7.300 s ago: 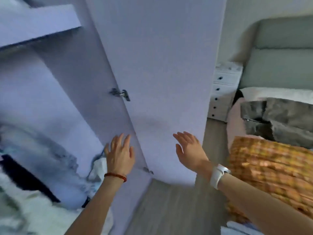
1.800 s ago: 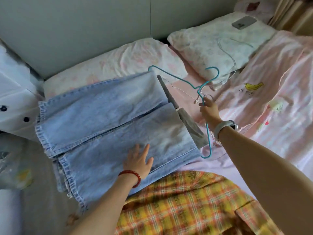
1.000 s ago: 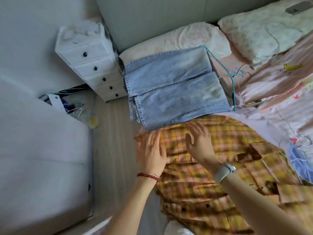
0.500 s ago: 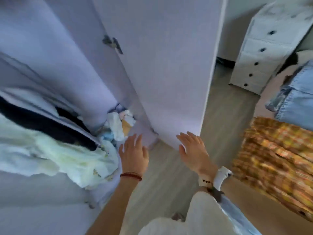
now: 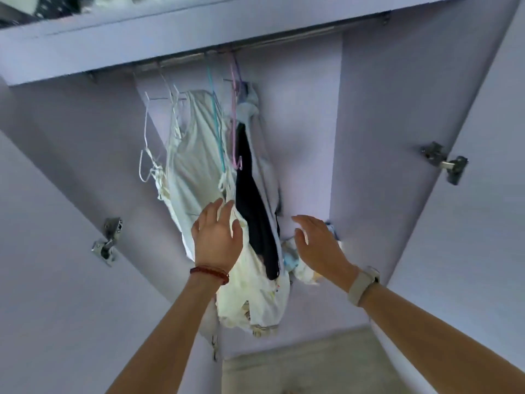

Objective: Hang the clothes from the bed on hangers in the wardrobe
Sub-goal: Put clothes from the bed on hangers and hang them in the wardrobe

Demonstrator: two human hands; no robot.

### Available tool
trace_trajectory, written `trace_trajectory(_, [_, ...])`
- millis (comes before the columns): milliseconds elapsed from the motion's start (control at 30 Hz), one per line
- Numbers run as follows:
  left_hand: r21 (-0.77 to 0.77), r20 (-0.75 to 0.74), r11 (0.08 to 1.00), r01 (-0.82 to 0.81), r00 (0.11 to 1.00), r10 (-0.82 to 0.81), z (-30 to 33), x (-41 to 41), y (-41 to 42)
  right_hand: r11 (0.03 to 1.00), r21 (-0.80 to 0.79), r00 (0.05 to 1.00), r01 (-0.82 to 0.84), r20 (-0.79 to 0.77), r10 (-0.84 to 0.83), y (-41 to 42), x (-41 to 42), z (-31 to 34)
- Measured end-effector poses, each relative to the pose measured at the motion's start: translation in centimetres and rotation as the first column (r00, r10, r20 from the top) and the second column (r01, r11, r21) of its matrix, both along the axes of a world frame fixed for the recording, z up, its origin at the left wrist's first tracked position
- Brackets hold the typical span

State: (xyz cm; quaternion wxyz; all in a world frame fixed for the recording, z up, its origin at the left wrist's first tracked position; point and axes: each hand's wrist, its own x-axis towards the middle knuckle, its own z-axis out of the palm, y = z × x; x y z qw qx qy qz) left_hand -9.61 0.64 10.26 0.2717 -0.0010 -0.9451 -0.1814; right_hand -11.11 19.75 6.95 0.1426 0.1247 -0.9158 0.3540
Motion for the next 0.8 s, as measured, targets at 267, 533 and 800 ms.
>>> trace_trajectory(267, [-0.189,-0.046,0.981,0.052,0.997,-0.062,6.3,-13.3,-0.8,0.934,-0.358,0.999,0.015,0.046,0.002,-6.9,-18.6,9.5])
trace_trajectory(533, [-0.051,0.055,0.996,0.069,0.996,-0.066,4.3,-15.1,-3.3,0.995,0.021,0.983,0.093,0.159,-0.095,-9.8,-23.5,9.8])
trace_trajectory(800, [-0.037,0.1,0.998,0.042,0.994,-0.038,4.0,-15.2,-2.2,0.911,-0.303,0.931,0.281,-0.145,-0.336,-4.4,-22.8,11.5])
